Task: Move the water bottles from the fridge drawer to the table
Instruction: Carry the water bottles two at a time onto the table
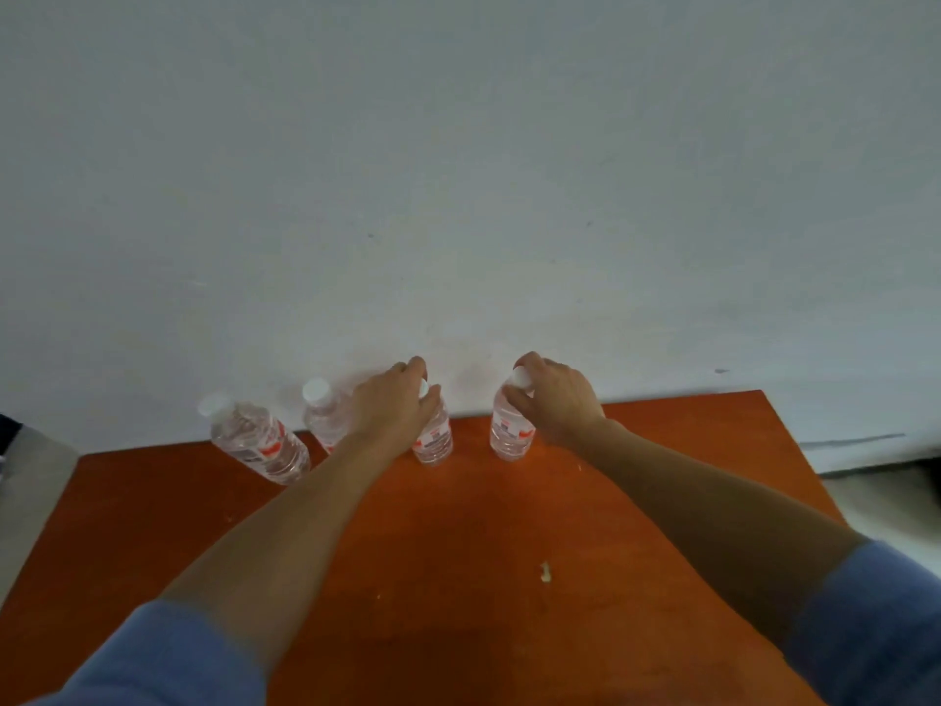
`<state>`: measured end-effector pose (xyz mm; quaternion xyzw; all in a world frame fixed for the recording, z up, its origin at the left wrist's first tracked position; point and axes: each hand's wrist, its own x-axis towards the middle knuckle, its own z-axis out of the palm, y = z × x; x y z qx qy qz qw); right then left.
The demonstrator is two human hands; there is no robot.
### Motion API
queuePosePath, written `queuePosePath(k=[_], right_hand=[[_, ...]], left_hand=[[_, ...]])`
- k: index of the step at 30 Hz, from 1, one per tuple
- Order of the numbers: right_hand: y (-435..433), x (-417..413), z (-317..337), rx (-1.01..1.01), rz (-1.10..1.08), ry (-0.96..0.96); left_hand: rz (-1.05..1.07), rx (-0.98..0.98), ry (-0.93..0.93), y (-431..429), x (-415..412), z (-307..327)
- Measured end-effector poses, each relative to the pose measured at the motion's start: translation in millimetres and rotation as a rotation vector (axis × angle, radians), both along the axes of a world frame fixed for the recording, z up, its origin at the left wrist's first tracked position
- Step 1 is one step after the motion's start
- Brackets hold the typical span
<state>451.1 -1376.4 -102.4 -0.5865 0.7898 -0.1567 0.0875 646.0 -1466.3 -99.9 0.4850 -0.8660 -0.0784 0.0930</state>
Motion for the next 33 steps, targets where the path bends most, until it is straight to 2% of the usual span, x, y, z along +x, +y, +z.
queuePosePath(k=[6,12,17,21,25,33], right_hand=[[-12.4,-0.4,-4.6,0.010,-0.047,0.066],[-11.2,4.8,-2.6,0.129,-0.073,0.120],[13.0,5.2,14.3,0.197,-0.080,0.095],[54.9,1.3,28.8,0.173,-0.169,0.132],[118.0,-10.9,37.0,0.196,-0.267,0.153],[288.8,-50.0,68.0,0.230,-0.482,0.186]], left_hand=[[0.001,0.071,0.073,-10.8,-6.6,-13.5],[-0.056,0.111,-0.065,-12.2,-2.5,-4.1],[-0.088,-0.015,-0.151,-3.3,-1.2,18.9],[-0.172,-0.108,-0.152,14.3,-8.4,41.6],[-0.329,-0.091,-0.133,52.1,-26.6,60.2],[-0.642,-0.133,-0.222,176.6,-89.5,86.5]])
